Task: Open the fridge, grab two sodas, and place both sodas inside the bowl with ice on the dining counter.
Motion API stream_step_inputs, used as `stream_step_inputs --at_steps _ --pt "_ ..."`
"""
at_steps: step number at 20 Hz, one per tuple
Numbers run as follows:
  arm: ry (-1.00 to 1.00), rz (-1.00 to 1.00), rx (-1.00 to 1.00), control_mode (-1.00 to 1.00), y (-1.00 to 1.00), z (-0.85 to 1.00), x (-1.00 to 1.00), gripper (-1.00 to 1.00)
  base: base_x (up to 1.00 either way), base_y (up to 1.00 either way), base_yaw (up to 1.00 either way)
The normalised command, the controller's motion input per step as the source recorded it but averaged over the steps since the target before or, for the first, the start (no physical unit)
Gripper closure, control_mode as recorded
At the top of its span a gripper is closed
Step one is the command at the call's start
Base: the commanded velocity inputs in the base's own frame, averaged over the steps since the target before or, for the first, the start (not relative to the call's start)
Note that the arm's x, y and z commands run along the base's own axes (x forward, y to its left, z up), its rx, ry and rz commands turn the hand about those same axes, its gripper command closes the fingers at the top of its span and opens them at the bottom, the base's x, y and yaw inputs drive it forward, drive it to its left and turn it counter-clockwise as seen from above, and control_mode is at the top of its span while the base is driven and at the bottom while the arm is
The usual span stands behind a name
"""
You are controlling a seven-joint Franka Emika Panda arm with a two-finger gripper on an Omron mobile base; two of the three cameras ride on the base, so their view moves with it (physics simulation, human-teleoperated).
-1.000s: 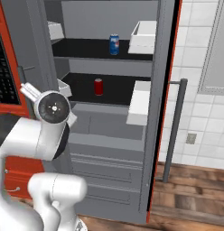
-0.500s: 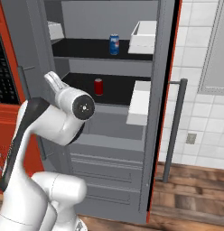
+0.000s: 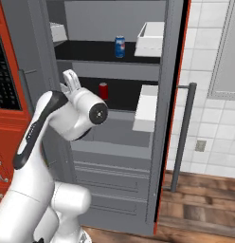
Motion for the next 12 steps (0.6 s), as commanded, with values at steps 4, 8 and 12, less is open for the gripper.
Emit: stream_step_inputs --at_steps 4,8,12 --pt "0.02 0.00 0.06 -1.00 0.00 0.00 0.59 -1.00 0.00 0.00 0.00" --pt "0.02 0.06 0.03 -1.00 0.09 0.00 0.54 -1.00 0.00 0.00 0.00" --pt "0.01 0.15 0.03 -1.00 0.32 0.00 0.31 -1.00 0.00 0.00 0.00"
